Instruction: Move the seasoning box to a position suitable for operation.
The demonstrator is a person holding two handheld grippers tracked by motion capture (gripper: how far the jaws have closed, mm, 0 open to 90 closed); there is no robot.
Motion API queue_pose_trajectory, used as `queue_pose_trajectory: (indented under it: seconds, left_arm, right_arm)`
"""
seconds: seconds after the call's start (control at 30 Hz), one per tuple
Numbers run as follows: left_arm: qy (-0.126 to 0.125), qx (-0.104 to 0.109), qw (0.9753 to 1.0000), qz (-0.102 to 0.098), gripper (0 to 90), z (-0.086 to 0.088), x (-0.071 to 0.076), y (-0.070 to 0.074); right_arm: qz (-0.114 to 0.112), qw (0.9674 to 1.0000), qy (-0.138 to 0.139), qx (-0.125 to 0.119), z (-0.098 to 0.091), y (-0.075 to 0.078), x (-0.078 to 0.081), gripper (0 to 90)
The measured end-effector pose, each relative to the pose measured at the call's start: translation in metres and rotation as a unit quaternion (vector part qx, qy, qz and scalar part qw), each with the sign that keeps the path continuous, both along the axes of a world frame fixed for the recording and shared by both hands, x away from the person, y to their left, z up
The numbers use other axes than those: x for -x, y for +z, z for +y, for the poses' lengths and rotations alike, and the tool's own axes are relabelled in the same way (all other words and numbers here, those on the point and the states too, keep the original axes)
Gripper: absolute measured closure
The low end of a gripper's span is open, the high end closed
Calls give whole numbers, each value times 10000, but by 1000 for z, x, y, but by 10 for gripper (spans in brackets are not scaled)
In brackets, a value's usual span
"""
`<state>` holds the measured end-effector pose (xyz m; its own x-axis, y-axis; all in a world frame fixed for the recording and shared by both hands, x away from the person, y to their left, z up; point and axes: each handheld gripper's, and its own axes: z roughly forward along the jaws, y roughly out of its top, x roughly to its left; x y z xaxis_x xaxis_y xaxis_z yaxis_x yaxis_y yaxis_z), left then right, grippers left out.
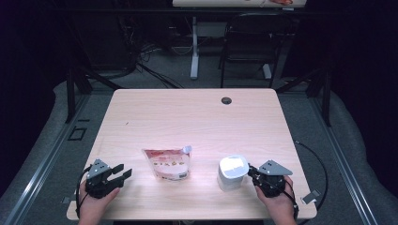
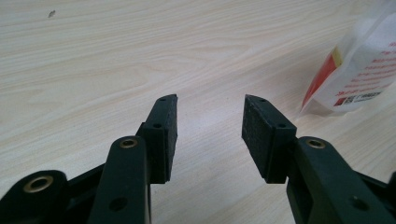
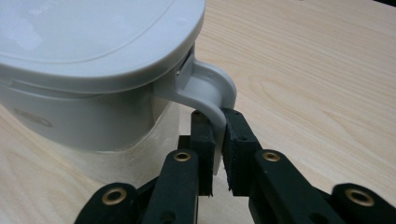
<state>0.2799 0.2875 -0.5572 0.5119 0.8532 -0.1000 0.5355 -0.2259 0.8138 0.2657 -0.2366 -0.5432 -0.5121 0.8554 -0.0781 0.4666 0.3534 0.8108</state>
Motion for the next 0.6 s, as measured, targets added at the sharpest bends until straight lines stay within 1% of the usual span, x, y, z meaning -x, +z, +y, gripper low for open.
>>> queue_pose_trajectory:
  seconds: [0.1,0.17,0.2,0.27,0.3,0.37,0.4,0.47,0.5,0.53,0.6]
  left_arm:
    - [19,4,10000,-5,555,0,0,0]
    - [6,-4,10000,23,555,1,1,1]
    - [16,18,10000,-2,555,1,1,0]
    - [15,23,10000,7,555,1,1,0]
    - [30,36,10000,0,555,1,1,0]
    - [32,38,10000,0,555,2,1,0]
    - [31,36,10000,0,554,2,1,0]
    - [29,36,10000,7,553,2,1,0]
    - [24,29,10000,9,553,2,1,0]
    - [25,35,10000,5,553,2,1,0]
    - [29,37,10000,23,553,2,1,0]
  right_arm:
    - [19,10000,9,30,0,1,2,832]
    - [-52,9999,51,-83,-2,3,6,795]
    - [-82,9998,52,-145,-3,5,7,785]
    - [-67,9998,55,-156,-5,7,9,784]
    - [-87,9997,52,-222,-7,9,11,774]
    - [-103,9996,69,-245,-8,9,12,761]
    - [-91,9995,69,-306,-9,10,14,753]
    - [-192,9991,38,-381,-14,15,19,736]
    - [-192,9991,38,-381,-14,15,19,736]
    - [-243,9985,-12,-486,-18,18,22,722]
    - [-276,9977,-68,-620,-21,20,23,691]
